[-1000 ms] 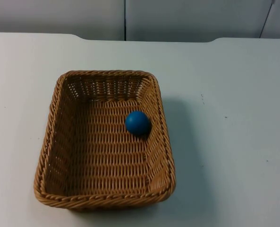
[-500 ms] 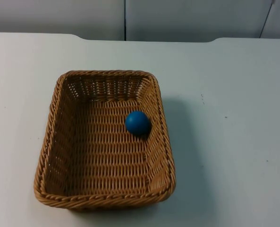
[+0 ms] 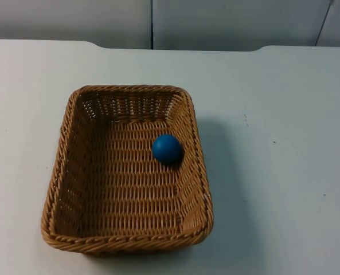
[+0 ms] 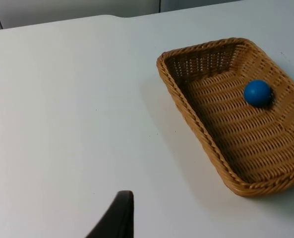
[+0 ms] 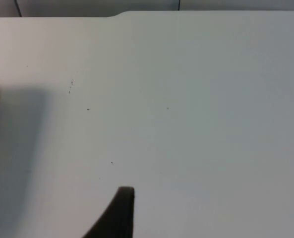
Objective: Pick up the basket with the left hand and place the ball into the basket with the right hand.
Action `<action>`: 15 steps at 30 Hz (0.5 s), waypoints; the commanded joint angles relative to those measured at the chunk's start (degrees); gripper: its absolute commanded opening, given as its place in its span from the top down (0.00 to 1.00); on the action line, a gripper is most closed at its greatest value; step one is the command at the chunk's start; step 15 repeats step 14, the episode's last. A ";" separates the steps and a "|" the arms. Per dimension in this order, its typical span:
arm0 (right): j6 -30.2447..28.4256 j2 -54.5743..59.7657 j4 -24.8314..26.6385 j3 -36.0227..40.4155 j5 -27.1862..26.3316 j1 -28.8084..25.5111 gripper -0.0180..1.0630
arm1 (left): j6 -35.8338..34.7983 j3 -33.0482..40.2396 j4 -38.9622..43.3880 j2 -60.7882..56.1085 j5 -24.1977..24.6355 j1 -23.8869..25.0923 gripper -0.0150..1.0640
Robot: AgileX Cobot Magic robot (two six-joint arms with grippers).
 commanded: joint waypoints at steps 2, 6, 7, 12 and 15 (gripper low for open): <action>0.00 -0.25 0.02 0.28 -0.61 -0.41 0.01 | -0.41 0.18 -0.37 -0.24 -0.67 2.24 0.01; 0.00 -0.25 0.02 0.28 -0.61 -0.41 0.01 | -0.41 0.18 -0.37 -0.24 -0.67 5.52 0.01; 0.00 -0.25 0.02 0.28 -0.61 -0.41 0.01 | -0.41 0.18 -0.37 -0.24 -0.67 6.40 0.01; 0.00 -0.25 0.02 0.28 -0.61 -0.41 0.01 | -0.41 0.18 -0.37 -0.24 -0.67 10.05 0.01; 0.00 -0.25 0.02 0.28 -0.61 -0.41 0.01 | -0.41 0.18 -0.37 -0.24 -0.67 10.92 0.01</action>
